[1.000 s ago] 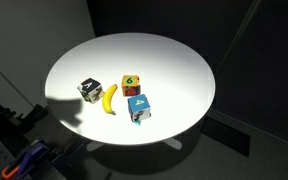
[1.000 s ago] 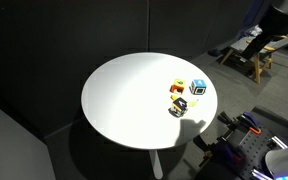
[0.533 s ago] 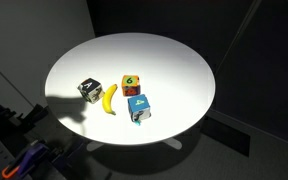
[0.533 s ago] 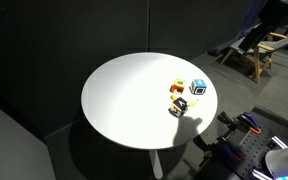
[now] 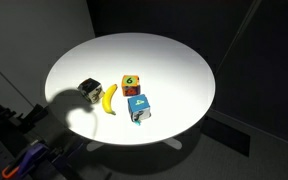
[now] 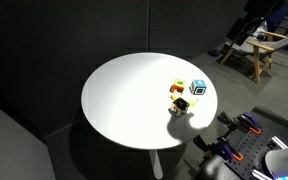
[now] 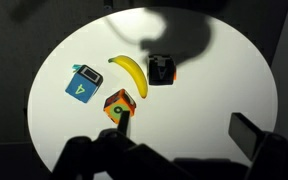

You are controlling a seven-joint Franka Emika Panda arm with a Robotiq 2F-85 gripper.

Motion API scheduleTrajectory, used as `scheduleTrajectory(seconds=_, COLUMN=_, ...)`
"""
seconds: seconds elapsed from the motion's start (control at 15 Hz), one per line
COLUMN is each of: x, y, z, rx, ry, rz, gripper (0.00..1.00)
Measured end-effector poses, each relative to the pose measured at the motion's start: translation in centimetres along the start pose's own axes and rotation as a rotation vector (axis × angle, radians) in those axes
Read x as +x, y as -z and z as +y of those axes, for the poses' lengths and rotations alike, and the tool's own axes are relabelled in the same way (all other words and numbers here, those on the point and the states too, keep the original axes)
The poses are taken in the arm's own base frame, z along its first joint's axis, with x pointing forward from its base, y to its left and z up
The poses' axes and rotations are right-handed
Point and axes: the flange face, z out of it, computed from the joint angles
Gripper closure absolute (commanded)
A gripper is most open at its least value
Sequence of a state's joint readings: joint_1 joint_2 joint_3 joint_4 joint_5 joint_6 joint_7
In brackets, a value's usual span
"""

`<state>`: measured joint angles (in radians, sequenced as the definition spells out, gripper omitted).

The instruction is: Pick up the block with the number four on it and move it to the left side of the table

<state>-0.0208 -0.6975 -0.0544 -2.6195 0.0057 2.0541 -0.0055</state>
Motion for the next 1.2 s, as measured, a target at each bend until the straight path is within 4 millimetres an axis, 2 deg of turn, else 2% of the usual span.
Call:
scheduleTrajectory(seconds=0.53, x=5.0, y=-4.1, z=1.2, rx=0.014, ry=-0.035, rz=-0.092, gripper=0.00)
scheduleTrajectory(seconds=0.93, x=7.2, y=-7.5, z=3.5, rx=0.013, ry=-0.065, rz=-0.139, gripper=0.00)
scheduleTrajectory(seconds=1.2, x=8.0, y=-9.5, z=5.4, rx=0.017, ry=-0.025, rz=-0.174, gripper=0.00)
